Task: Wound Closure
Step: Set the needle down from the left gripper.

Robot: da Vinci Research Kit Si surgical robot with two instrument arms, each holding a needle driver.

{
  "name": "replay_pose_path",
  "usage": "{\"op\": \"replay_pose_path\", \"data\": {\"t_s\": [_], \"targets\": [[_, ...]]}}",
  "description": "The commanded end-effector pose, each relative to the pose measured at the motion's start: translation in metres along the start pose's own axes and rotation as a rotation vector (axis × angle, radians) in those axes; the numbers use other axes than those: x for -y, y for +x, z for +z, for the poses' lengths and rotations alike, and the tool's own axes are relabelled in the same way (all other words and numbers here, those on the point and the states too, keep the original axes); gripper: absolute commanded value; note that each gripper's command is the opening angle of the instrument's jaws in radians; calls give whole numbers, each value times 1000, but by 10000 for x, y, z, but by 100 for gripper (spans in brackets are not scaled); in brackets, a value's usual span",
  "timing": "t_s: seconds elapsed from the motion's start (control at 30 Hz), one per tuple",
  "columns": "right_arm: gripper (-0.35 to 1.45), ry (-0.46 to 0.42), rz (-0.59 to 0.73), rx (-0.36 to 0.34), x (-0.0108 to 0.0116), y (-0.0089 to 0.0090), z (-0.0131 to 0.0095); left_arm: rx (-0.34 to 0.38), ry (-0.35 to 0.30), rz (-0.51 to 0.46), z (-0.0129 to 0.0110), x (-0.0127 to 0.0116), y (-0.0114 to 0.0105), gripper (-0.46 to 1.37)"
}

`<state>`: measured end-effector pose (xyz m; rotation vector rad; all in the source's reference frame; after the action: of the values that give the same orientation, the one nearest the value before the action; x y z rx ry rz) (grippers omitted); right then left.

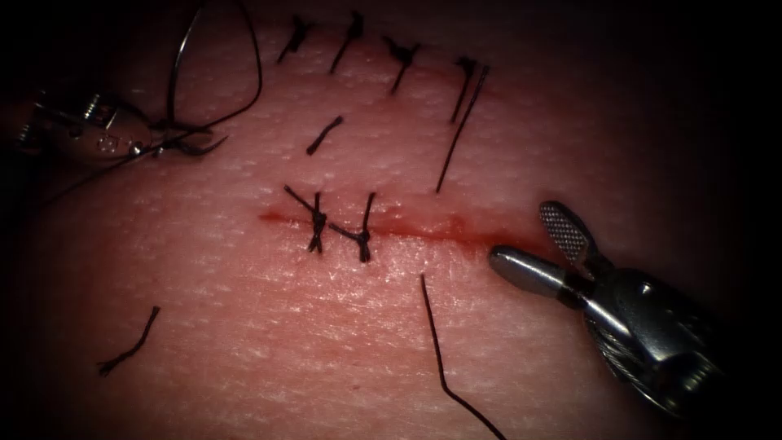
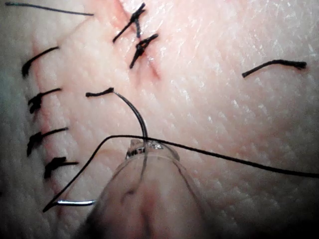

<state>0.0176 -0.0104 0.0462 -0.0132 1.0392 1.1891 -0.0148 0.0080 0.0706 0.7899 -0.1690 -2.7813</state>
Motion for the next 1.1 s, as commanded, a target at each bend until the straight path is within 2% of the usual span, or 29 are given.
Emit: {"op": "replay_pose_path", "data": {"t_s": [0.03, 0.1, 0.13, 0.23, 0.33, 0.47, 0.6, 0.77, 1.03, 1.1], "targets": [[121, 3, 0, 0, 0, 0, 0, -5, -10, -39, -5, 0, 0, 30], [120, 3, -1, -1, -1, -1, 0, -11, -17, -57, -11, 2, 1, 41], [121, 3, -1, -1, -1, -1, 1, -14, -22, -81, -15, 4, 1, 52], [121, 3, -1, -1, 0, -1, 1, -20, -31, -95, -24, 8, 2, 61], [120, 3, -1, -1, 0, -1, 1, -28, -44, -122, -37, 13, 3, 80], [121, 4, -1, -1, 1, -1, 1, -11, -42, -129, -44, 15, 2, 95], [120, 4, -1, -1, 1, -1, 0, 3, -39, -125, -48, 13, -3, 94], [120, 4, -2, -2, 2, -3, 1, 53, 12, -137, -69, 23, -14, 91], [120, 1, -9, 2, 5, -5, 3, 93, 169, -170, -130, 70, -25, 75], [120, 0, -9, 2, 6, -5, 4, 90, 183, -181, -138, 76, -24, 72]]}}
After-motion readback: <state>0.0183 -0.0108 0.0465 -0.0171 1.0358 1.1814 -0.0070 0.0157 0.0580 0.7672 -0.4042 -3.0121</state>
